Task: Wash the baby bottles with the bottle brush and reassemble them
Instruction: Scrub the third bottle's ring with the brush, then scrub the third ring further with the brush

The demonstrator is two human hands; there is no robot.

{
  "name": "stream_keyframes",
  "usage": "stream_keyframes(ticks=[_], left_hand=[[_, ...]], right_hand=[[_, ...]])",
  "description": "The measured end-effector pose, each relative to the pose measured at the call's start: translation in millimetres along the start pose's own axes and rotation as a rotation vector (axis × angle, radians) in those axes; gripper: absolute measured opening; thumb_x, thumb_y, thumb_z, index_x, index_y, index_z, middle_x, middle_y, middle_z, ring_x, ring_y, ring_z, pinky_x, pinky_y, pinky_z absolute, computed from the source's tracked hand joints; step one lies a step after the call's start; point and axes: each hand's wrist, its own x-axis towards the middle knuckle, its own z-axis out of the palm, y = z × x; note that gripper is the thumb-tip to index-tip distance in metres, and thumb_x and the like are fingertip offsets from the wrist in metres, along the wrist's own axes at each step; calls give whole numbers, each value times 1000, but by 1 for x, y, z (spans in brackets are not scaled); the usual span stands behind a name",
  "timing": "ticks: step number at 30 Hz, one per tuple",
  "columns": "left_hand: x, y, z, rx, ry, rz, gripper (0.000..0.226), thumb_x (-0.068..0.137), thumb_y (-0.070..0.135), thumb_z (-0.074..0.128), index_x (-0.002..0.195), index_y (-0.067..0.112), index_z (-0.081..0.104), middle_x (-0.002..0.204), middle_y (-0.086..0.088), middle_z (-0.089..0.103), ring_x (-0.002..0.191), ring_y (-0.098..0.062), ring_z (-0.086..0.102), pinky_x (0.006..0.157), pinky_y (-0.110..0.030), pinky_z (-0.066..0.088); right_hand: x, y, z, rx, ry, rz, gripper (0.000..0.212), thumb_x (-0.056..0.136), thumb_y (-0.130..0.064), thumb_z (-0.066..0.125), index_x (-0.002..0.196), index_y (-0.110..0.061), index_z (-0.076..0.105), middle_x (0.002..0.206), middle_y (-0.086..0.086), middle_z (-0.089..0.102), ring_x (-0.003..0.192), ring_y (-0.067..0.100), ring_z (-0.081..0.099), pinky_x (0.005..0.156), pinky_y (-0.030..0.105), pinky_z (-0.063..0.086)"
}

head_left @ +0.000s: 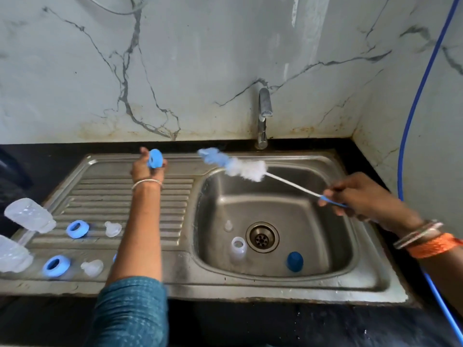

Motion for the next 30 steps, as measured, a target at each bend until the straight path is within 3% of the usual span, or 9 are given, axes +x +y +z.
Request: stream_keyframes(ticks=[3, 6, 8, 12, 17, 19, 21, 23, 30], left_hand=[[-6, 0, -8, 153, -82, -49, 49, 100, 15, 40, 58, 21, 66, 62, 4, 61, 71, -14, 49, 58, -27, 44], [-26, -47, 8, 384, -154, -268, 31, 99, 21, 42, 71, 20, 54, 44, 3, 59, 69, -15, 49, 72, -35, 43], [-34, -82, 12, 469, -166, -394, 25, 98, 18, 43, 73, 16, 48, 55, -2, 59, 71, -16, 49, 80, -40, 41], [-26, -132, 1, 587, -214, -483, 27, 94, -5, 38, 77, 14, 47, 76, -6, 55, 73, -17, 51, 66, -30, 39], [-9, -182, -11, 985, -362, -222, 39, 84, -19, 54, 108, 10, 42, 49, 10, 63, 51, 6, 60, 56, -11, 48], [1, -198, -18, 1136, -421, -155, 37, 85, -12, 59, 112, 5, 42, 63, -2, 62, 50, 4, 60, 56, -9, 47], [15, -214, -24, 1332, -456, -122, 39, 83, 2, 69, 117, 3, 50, 81, -11, 59, 69, -9, 61, 64, -14, 45], [29, -228, -32, 1499, -490, -71, 47, 77, 4, 75, 119, -1, 55, 94, -17, 59, 84, -22, 56, 76, -26, 44], [53, -253, -47, 1695, -646, 152, 37, 66, -11, 74, 100, -9, 60, 104, -23, 61, 89, -25, 52, 76, -20, 34]], right_hand=[[4, 17, -18, 72, 91, 15, 24, 95, -14, 55, 80, -6, 72, 46, 3, 51, 31, 3, 32, 33, 12, 20], [23, 12, -1, 138, 130, -21, 22, 96, -15, 54, 84, -6, 70, 51, 6, 53, 31, 3, 32, 33, 13, 21], [37, 7, 15, 126, 114, -43, 21, 96, -15, 53, 85, -7, 69, 54, 6, 54, 32, 3, 32, 33, 13, 22], [63, 10, 35, -24, 122, -86, 23, 91, -18, 61, 69, -19, 67, 49, -3, 62, 34, 2, 43, 39, 17, 34], [89, 5, 47, -131, 169, -179, 11, 87, -19, 64, 77, -21, 70, 66, 0, 71, 58, 0, 61, 60, 16, 46], [104, 1, 53, -148, 211, -209, 7, 84, -23, 64, 81, -22, 70, 69, -4, 70, 72, 10, 67, 73, 28, 53], [120, -1, 58, -179, 248, -223, 6, 82, -26, 64, 82, -23, 70, 73, -8, 70, 74, 11, 66, 73, 34, 55], [133, -4, 63, -230, 250, -243, 7, 82, -27, 64, 84, -24, 70, 77, -8, 70, 77, 13, 65, 72, 33, 53], [165, 7, 80, -230, 235, -290, 4, 76, -26, 69, 80, -27, 71, 75, -11, 71, 73, 7, 64, 67, 28, 52]])
